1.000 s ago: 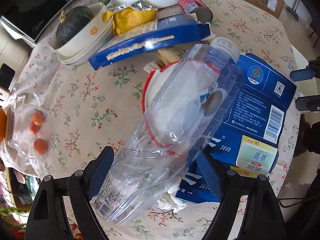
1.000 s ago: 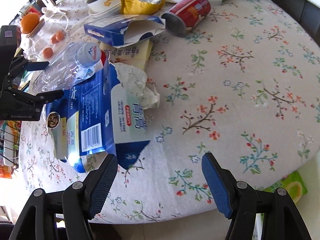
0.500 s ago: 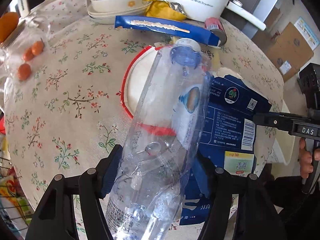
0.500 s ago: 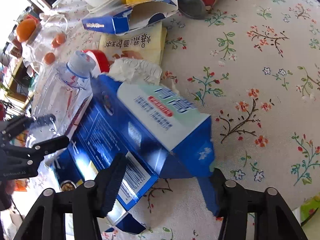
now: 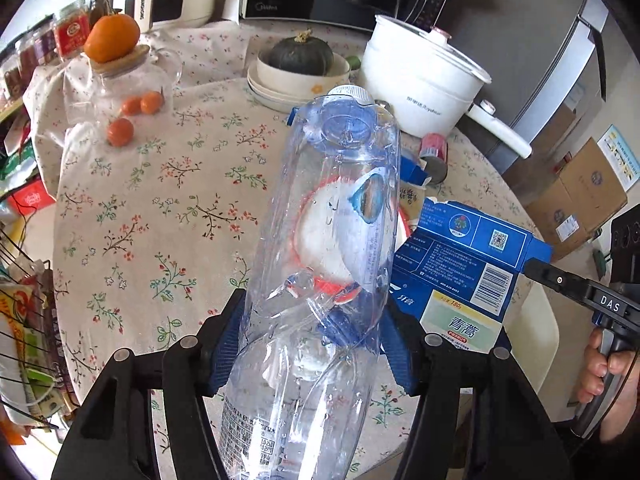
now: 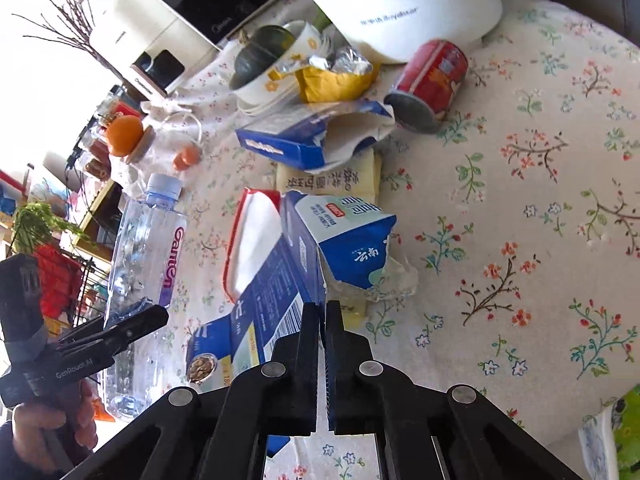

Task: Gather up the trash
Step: 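Drop the blue carton into the white bin with the right tool while the left tool drops the bottle in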

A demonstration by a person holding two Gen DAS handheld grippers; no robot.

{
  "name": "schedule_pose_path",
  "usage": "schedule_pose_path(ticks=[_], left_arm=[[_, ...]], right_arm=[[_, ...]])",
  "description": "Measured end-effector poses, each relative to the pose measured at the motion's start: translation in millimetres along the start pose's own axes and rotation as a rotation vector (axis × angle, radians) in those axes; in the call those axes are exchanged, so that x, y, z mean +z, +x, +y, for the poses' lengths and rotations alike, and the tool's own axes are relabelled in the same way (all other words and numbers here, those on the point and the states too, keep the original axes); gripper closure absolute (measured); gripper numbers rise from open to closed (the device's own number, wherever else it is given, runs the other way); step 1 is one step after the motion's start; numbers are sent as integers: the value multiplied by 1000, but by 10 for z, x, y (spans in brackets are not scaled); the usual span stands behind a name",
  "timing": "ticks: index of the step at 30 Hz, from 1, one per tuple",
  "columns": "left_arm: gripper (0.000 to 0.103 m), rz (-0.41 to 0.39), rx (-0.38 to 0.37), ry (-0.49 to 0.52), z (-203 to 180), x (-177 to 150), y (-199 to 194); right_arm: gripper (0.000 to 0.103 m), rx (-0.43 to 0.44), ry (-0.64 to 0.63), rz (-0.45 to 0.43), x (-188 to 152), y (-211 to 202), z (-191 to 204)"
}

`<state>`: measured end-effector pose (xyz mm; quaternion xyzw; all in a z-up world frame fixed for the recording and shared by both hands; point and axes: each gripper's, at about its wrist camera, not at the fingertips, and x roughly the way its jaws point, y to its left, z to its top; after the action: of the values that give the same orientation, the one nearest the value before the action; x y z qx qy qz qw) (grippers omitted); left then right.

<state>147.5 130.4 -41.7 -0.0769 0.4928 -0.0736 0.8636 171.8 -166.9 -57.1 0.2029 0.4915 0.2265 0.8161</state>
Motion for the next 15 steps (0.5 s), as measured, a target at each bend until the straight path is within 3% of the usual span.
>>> schedule_pose_path(ticks=[6, 15], left_arm=[[38, -59, -17, -16, -193, -56, -179], [38, -87, -55, -15, -424, -91, -253]], right_arm=[[103, -18, -51, -74, -44, -409, 34], [103, -12, -95, -202, -4, -931, 74]])
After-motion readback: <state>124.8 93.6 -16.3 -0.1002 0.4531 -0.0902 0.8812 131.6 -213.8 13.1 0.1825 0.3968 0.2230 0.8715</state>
